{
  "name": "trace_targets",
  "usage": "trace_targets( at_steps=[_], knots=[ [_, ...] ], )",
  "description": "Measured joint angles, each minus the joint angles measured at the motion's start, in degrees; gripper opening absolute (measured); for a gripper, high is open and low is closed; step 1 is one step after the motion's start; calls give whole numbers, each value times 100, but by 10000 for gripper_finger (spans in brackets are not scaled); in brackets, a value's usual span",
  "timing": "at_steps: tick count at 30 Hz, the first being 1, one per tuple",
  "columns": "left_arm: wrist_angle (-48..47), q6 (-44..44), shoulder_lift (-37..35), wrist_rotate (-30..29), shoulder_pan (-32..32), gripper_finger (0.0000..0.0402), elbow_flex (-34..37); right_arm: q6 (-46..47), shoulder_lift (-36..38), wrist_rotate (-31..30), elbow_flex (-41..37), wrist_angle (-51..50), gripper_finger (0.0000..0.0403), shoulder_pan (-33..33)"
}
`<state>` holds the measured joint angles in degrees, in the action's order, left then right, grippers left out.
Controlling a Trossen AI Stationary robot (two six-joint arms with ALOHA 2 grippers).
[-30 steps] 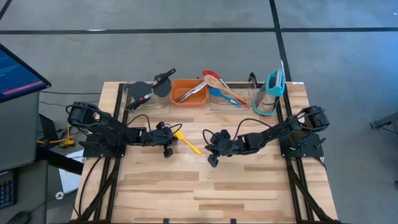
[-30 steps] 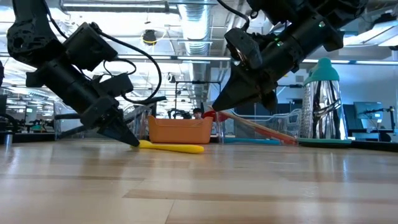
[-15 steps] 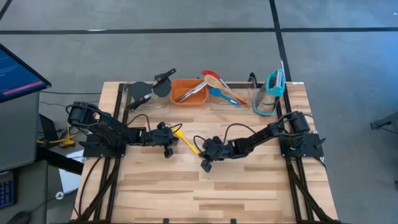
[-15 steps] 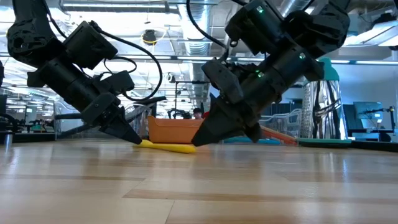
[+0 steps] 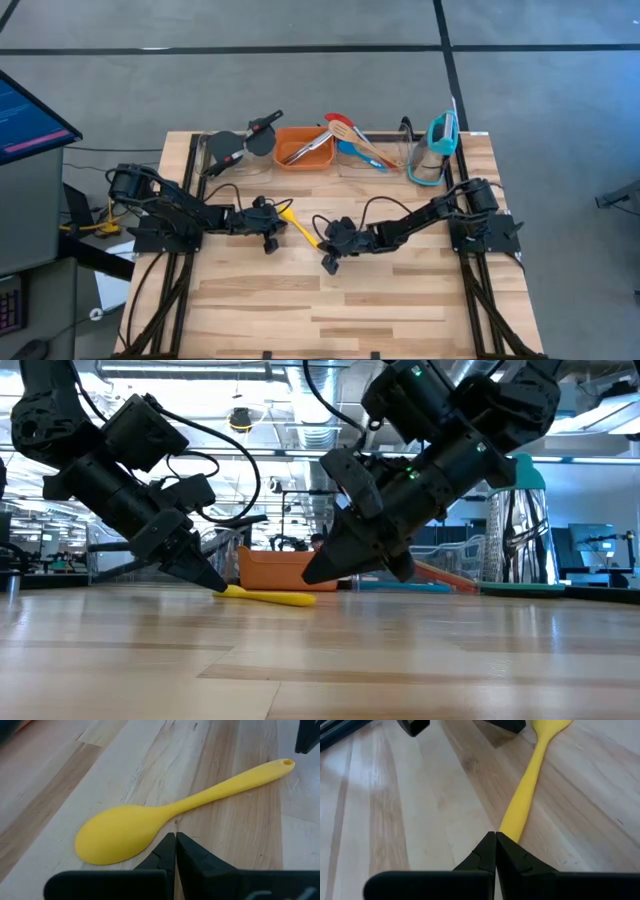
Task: Pick & Place Kitchen Items
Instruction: Put the yellow serving spoon into the right transparent bin
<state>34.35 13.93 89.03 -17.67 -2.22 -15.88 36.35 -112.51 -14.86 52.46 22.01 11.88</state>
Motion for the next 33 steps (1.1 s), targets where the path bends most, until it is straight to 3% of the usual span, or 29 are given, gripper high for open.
trace_targets(
  at_steps=[16, 21, 25, 29, 33],
  knots=[
    [8, 2, -2, 34, 0, 3, 0, 78, -37, 130, -2, 147, 0, 9],
    [532, 0, -4, 902, -26, 3, -25, 30, -39, 132, -2, 362, 0, 11],
    [575, -130, 56, 1269, -48, 3, -278, -72, 22, 68, -4, 433, 0, 9],
    [495, -145, 519, 1880, -51, 3, -614, -277, 322, -138, -4, 411, 0, 9],
    [423, -146, 1151, 2014, -109, 3, -1026, -692, 783, -314, -2, 312, 0, 65]
  ],
)
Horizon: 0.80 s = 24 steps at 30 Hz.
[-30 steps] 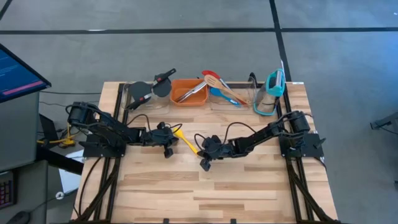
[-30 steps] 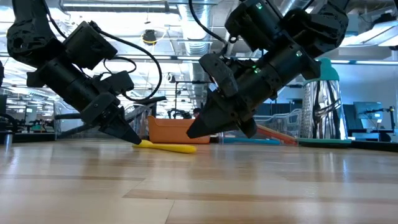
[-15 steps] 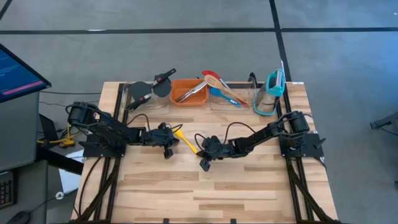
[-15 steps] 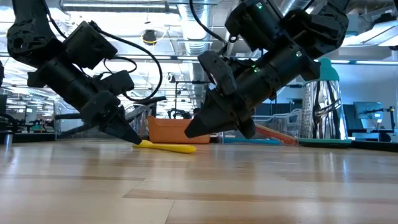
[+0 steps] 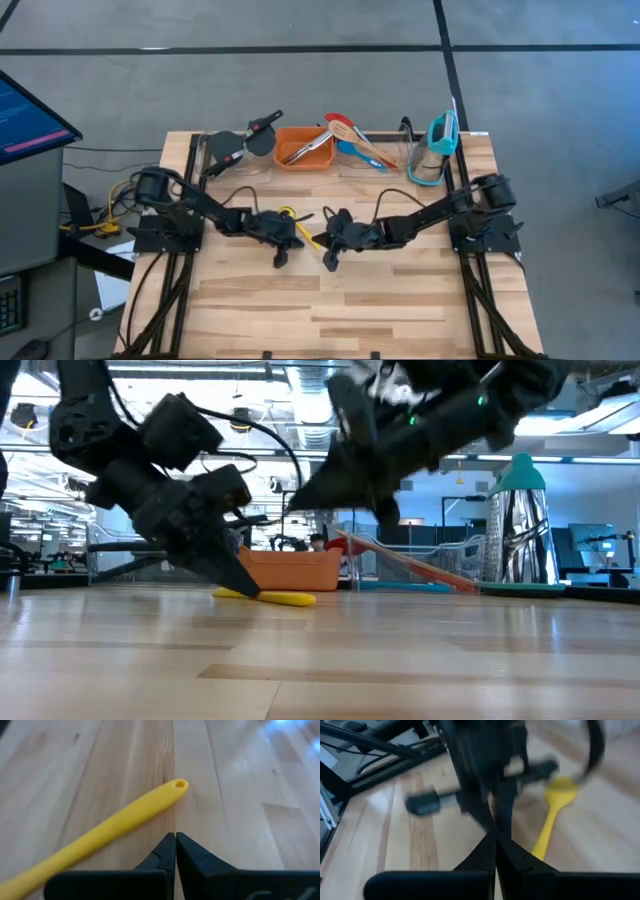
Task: Pick & Place Kitchen Items
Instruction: Put the yellow serving spoon into the right transparent bin
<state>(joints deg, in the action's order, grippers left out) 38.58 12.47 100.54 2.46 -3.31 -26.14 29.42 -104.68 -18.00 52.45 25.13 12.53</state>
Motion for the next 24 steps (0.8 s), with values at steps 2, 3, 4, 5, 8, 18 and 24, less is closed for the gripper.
trace_targets(
  at_steps=[2, 3, 4, 5, 8, 18, 24],
  knots=[
    [27, -4, 292, 48, -16, 3, -224, -223, 254, -193, -2, -57, 0, 64],
    [58, -7, 427, 89, -16, 3, -353, -322, 382, -325, 0, -125, 0, 91],
    [100, -9, 557, 98, -16, 3, -481, -410, 529, -459, 0, -261, 0, 126],
    [109, -11, 666, 96, -16, 3, -576, -476, 660, -586, -1, -380, 0, 166],
    [106, -113, 894, -40, -16, 3, -876, -634, 972, -1031, 0, -696, 0, 292],
    [-15, -752, 1270, -775, 225, 3, -1531, -699, 1153, -1552, -7, -1071, 0, 599],
    [69, -761, 1336, -580, 500, 3, -1534, -640, 1096, -1560, -4, -1122, 0, 595]
  ],
)
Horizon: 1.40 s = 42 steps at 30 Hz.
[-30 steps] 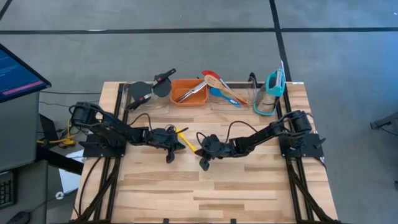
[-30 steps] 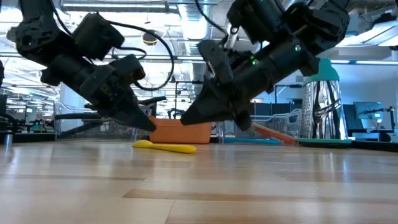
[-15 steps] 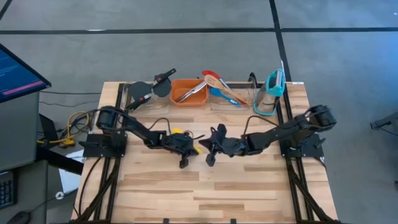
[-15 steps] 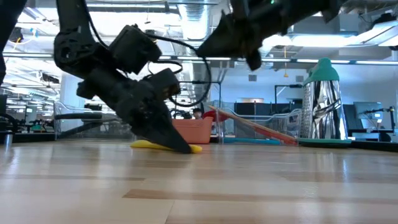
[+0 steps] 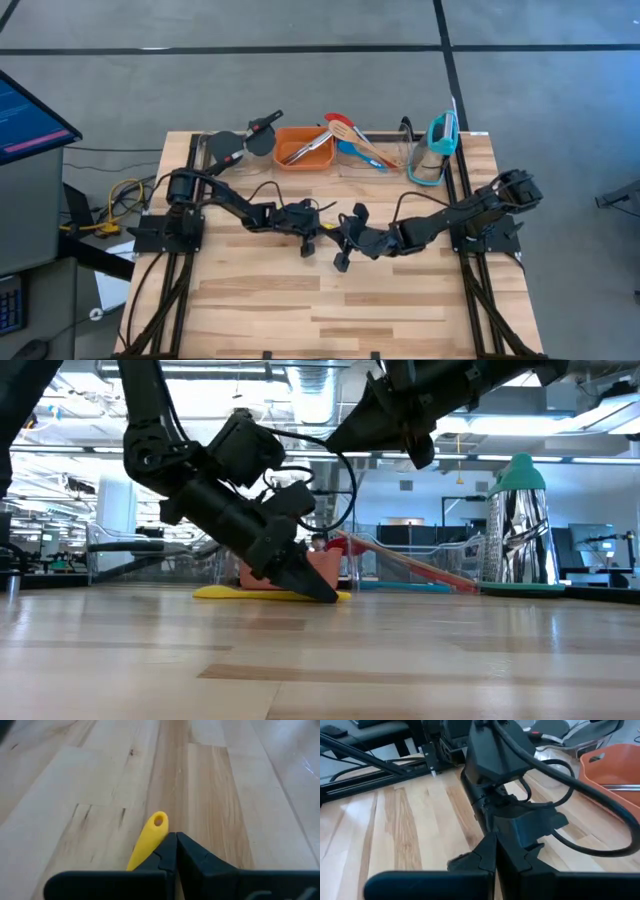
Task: Pick & Place Kitchen Items
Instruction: Put the yellow serving spoon into the right transparent bin
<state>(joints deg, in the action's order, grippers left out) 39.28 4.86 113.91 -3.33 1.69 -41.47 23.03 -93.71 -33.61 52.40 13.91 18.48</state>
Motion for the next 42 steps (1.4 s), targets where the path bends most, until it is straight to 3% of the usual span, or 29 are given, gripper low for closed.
trace_targets(
  at_steps=[6, 11, 16, 25, 31, 42],
  knots=[
    [19, 5, -127, 246, -247, 3, 13, 52, -2, 7, 0, -100, 0, -22],
    [-609, -163, -661, 140, -288, 3, 46, 667, -2, 22, 0, -796, 0, -20],
    [-908, -312, -1525, -657, -261, 3, 557, 1083, -219, 86, -23, -1115, 0, -39],
    [-1033, 209, -2835, -836, 46, 3, 1899, 1313, -1258, 757, -7, -265, 0, -631],
    [-1091, 643, -3143, -1011, 209, 3, 2598, 1309, -1460, 977, 15, -167, 0, -868],
    [-992, 663, -3445, -1222, 215, 3, 2778, 1456, -1585, 937, 17, -446, 0, -1117]
  ],
)
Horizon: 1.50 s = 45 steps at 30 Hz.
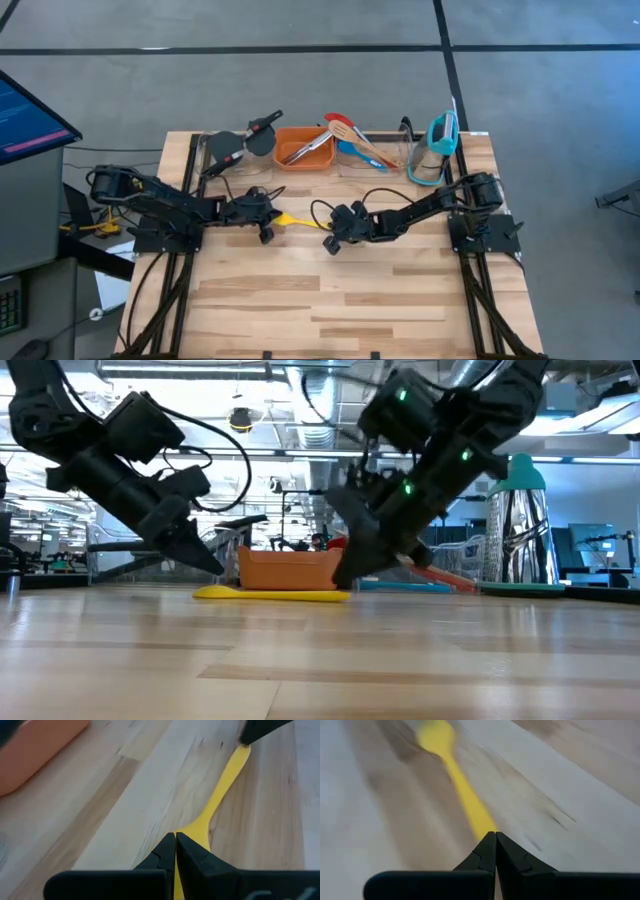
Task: Pick & Place Kitchen Items
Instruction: Put the yellow serving spoon into the right transparent bin
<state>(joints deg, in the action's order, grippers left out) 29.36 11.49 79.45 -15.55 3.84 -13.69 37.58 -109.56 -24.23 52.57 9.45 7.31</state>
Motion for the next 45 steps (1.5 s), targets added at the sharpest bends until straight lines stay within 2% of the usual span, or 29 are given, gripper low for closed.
trace_targets(
  at_steps=[16, 23, 32, 37, 40, 45],
  knots=[
    [21, -2, 5, -1, 0, 3, 0, 92, -122, 18, 5, -62, 0, -64],
    [7, -375, -65, -653, 0, 3, 0, 103, -122, 25, 3, -85, 0, -58],
    [-100, -1408, -933, -844, -26, 3, 0, 98, -122, 78, -7, -120, 0, -26],
    [-224, -1452, -1331, -844, -26, 3, 0, 90, -129, 102, -15, -159, 0, -24],
    [-240, -1384, -1383, -671, -22, 3, 0, 90, -129, 126, -14, -150, 0, -26],
    [-248, -1072, -1346, 36, -22, 3, 0, 90, -129, 184, -12, -148, 0, -26]
  ],
)
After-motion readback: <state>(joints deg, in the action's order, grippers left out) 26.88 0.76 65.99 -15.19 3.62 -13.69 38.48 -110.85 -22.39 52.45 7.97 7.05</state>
